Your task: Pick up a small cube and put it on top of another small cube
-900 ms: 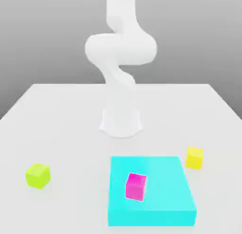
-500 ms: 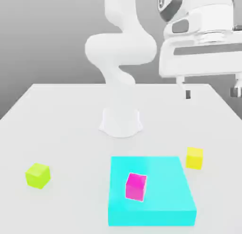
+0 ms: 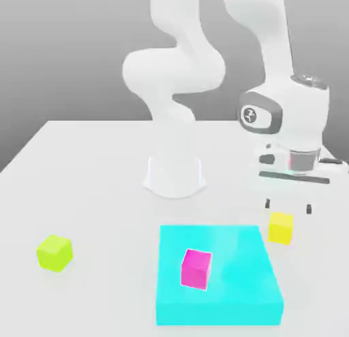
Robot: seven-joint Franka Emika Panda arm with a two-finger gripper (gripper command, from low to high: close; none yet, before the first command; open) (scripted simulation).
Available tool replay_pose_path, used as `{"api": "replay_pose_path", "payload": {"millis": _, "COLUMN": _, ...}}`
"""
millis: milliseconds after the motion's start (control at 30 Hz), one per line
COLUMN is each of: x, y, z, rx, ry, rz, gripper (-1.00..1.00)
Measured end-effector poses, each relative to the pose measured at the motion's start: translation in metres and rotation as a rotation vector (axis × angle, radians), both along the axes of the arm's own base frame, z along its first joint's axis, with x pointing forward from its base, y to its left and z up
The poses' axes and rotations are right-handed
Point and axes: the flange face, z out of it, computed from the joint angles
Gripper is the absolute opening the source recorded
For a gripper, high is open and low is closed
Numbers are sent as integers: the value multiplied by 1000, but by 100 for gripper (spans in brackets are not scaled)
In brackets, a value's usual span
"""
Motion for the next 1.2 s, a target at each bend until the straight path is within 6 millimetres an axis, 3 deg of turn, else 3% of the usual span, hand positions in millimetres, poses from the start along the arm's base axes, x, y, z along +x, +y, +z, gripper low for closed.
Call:
{"api": "replay_pose_path", "payload": {"millis": 367, "x": -5, "y": -6, "z": -46, "rx": -9, "ry": 6, "rz": 6, "gripper": 0}}
{"api": "replay_pose_path", "payload": {"millis": 400, "x": -5, "y": -7, "z": -49, "rx": -11, "ry": 7, "rz": 7, "gripper": -100}}
{"api": "replay_pose_path", "payload": {"millis": 633, "x": -5, "y": -7, "z": -48, "rx": -9, "ry": 6, "rz": 7, "gripper": -100}}
{"api": "replay_pose_path", "payload": {"millis": 900, "x": -1, "y": 2, "z": -16, "rx": 4, "ry": -1, "rz": 2, "gripper": -100}}
{"api": "replay_pose_path", "payload": {"millis": 1200, "x": -5, "y": -2, "z": 13, "rx": -7, "ry": 3, "rz": 15, "gripper": -100}}
